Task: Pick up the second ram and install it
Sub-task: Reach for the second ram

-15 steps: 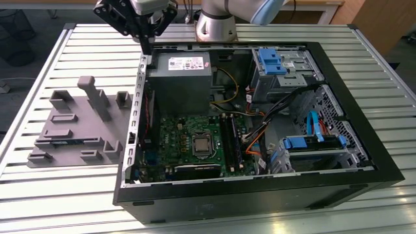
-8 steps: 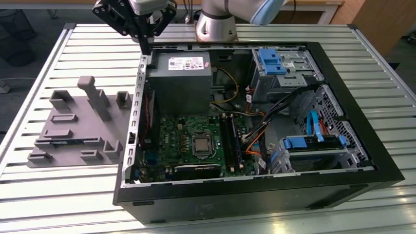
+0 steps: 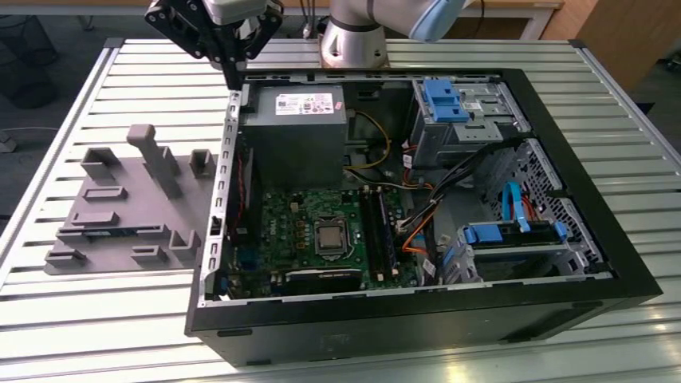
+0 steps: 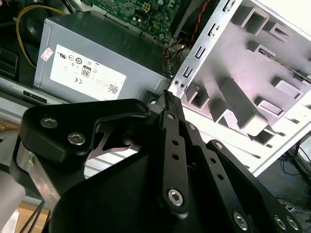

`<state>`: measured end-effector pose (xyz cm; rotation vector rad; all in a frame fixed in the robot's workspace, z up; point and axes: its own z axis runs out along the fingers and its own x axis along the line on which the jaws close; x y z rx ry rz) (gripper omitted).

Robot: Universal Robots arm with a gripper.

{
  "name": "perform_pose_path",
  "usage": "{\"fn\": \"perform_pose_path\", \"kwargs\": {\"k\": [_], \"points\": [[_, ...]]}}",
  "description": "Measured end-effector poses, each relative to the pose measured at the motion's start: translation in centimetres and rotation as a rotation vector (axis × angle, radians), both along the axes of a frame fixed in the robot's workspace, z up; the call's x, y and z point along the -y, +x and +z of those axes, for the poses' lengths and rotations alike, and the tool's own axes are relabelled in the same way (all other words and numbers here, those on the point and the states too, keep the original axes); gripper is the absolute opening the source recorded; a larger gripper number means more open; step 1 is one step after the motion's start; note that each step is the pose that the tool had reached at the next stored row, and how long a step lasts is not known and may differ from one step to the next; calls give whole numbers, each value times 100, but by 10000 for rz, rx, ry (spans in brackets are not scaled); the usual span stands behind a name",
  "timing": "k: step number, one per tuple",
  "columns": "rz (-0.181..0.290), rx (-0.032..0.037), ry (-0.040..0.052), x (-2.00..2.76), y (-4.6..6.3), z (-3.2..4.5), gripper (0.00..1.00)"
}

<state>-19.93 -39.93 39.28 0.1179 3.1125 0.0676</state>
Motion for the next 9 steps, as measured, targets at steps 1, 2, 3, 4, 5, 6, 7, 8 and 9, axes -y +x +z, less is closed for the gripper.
{"fn": "perform_pose_path", "kwargs": {"k": [1, 2, 3, 4, 5, 6, 7, 8, 9], "points": [[0, 0, 0, 0, -6, 0, 11], [0, 0, 1, 0, -14, 0, 11], [0, 0, 0, 0, -22, 0, 11], [-1, 0, 0, 0, -29, 0, 11], [-1, 0, 0, 0, -38, 0, 11], [-1, 0, -1, 0, -47, 0, 11], [-1, 0, 0, 0, -55, 0, 11], [-1, 0, 0, 0, -64, 0, 11], [-1, 1, 1, 0, -74, -1, 11]]}}
